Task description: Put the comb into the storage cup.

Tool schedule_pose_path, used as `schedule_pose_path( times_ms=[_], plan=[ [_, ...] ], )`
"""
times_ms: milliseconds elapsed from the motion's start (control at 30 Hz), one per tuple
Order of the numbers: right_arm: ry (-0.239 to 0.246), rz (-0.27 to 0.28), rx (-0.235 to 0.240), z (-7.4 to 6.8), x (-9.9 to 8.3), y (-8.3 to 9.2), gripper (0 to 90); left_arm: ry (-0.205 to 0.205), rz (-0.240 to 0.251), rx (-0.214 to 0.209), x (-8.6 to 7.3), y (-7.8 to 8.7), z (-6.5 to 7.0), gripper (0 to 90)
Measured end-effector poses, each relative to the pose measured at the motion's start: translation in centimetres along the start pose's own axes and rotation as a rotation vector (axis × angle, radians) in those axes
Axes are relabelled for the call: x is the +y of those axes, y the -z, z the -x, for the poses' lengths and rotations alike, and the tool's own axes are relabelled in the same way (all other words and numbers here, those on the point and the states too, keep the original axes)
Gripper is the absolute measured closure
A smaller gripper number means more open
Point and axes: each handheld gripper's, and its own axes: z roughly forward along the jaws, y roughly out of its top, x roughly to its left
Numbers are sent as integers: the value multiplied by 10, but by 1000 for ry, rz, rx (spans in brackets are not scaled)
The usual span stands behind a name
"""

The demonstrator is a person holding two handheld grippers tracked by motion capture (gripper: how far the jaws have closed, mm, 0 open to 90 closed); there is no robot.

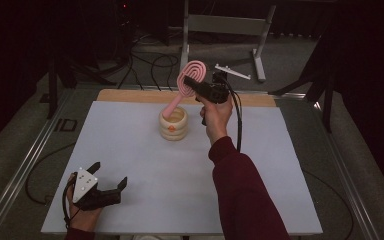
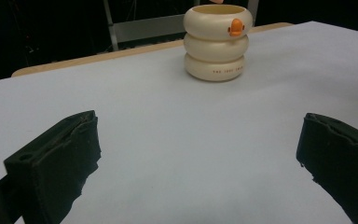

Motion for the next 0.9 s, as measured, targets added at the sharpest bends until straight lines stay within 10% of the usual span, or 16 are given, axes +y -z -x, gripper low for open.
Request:
schedule_pose_path(
  times_ms=[900],
  plan=[
    [-2,-4,-38,10,-5,-4,640,2,3,2,0,1,0,2]
  ],
)
